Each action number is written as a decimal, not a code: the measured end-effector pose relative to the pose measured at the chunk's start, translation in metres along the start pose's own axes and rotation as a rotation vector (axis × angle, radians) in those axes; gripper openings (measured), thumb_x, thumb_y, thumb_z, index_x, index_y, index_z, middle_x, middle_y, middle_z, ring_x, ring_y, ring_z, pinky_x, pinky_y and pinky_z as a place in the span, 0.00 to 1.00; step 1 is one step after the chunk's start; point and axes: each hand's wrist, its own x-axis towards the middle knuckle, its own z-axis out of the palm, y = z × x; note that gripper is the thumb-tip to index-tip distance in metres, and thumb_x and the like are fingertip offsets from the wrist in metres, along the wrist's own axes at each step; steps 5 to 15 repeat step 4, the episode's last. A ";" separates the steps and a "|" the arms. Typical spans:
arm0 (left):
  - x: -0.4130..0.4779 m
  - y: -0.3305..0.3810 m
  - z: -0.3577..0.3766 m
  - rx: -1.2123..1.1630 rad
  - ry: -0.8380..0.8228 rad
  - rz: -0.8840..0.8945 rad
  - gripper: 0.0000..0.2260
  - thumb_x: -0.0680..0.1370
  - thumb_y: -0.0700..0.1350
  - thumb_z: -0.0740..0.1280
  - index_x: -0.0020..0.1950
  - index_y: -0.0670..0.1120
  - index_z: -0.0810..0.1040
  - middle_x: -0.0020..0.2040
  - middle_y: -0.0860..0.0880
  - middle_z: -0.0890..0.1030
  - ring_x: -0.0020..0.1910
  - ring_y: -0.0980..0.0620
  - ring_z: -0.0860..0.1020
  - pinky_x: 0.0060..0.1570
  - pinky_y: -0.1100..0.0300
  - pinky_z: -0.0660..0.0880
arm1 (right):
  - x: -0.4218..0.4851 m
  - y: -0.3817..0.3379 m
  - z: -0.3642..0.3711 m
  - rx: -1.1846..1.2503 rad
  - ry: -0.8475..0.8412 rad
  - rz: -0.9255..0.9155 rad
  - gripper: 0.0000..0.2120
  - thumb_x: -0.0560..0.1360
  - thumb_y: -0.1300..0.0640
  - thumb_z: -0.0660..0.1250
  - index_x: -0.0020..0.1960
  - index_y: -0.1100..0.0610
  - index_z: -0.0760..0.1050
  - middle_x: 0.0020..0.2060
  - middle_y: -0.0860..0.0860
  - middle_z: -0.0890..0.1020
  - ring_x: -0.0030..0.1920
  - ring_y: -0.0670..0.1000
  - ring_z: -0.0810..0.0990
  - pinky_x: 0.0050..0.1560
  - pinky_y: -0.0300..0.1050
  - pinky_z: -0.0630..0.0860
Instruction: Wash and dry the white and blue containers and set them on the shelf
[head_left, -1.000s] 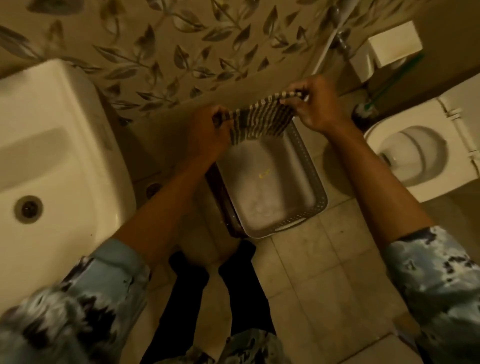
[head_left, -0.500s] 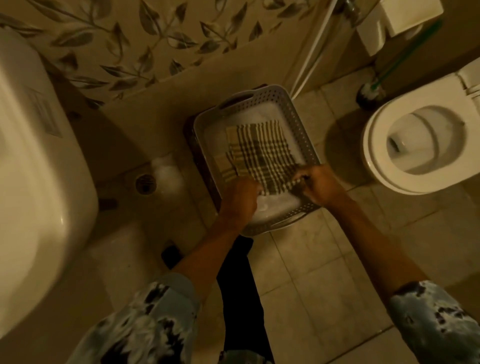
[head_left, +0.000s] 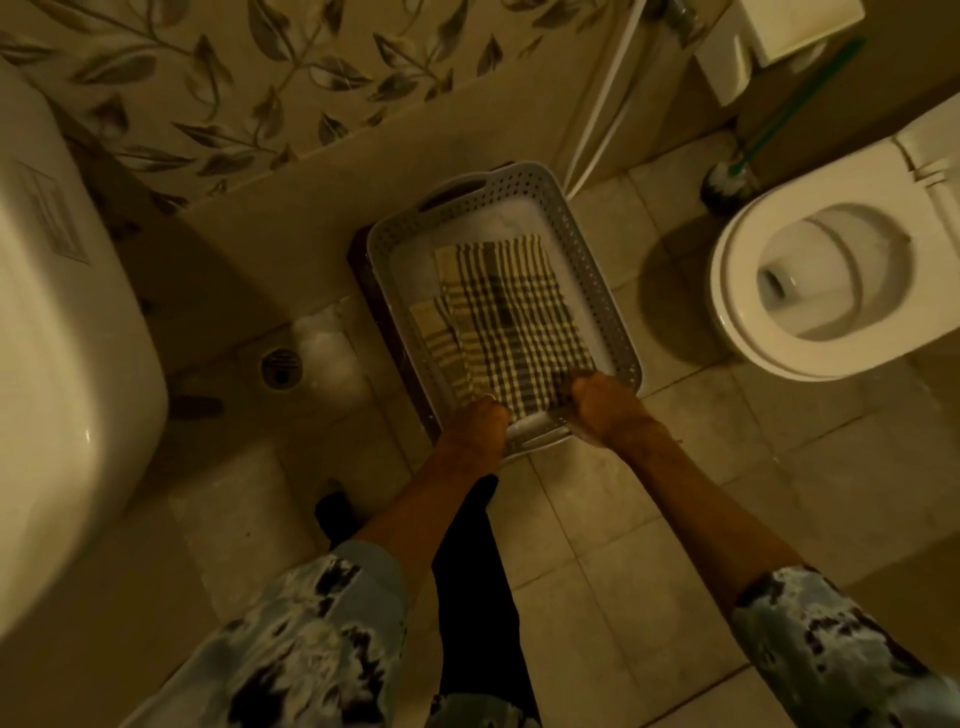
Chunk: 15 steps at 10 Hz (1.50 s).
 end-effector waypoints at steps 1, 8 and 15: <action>0.003 -0.005 -0.005 0.022 -0.061 0.040 0.22 0.79 0.38 0.62 0.73 0.41 0.63 0.72 0.41 0.65 0.69 0.42 0.66 0.66 0.53 0.65 | -0.010 -0.004 -0.002 -0.047 -0.044 -0.031 0.18 0.79 0.53 0.63 0.64 0.63 0.72 0.63 0.62 0.76 0.61 0.61 0.76 0.62 0.52 0.72; -0.047 -0.061 -0.090 0.044 0.246 0.128 0.21 0.80 0.42 0.59 0.73 0.39 0.62 0.74 0.38 0.60 0.75 0.39 0.57 0.71 0.46 0.58 | -0.051 -0.075 -0.053 0.022 0.185 -0.102 0.23 0.76 0.58 0.64 0.69 0.62 0.67 0.66 0.62 0.72 0.66 0.61 0.72 0.67 0.51 0.69; -0.047 -0.061 -0.090 0.044 0.246 0.128 0.21 0.80 0.42 0.59 0.73 0.39 0.62 0.74 0.38 0.60 0.75 0.39 0.57 0.71 0.46 0.58 | -0.051 -0.075 -0.053 0.022 0.185 -0.102 0.23 0.76 0.58 0.64 0.69 0.62 0.67 0.66 0.62 0.72 0.66 0.61 0.72 0.67 0.51 0.69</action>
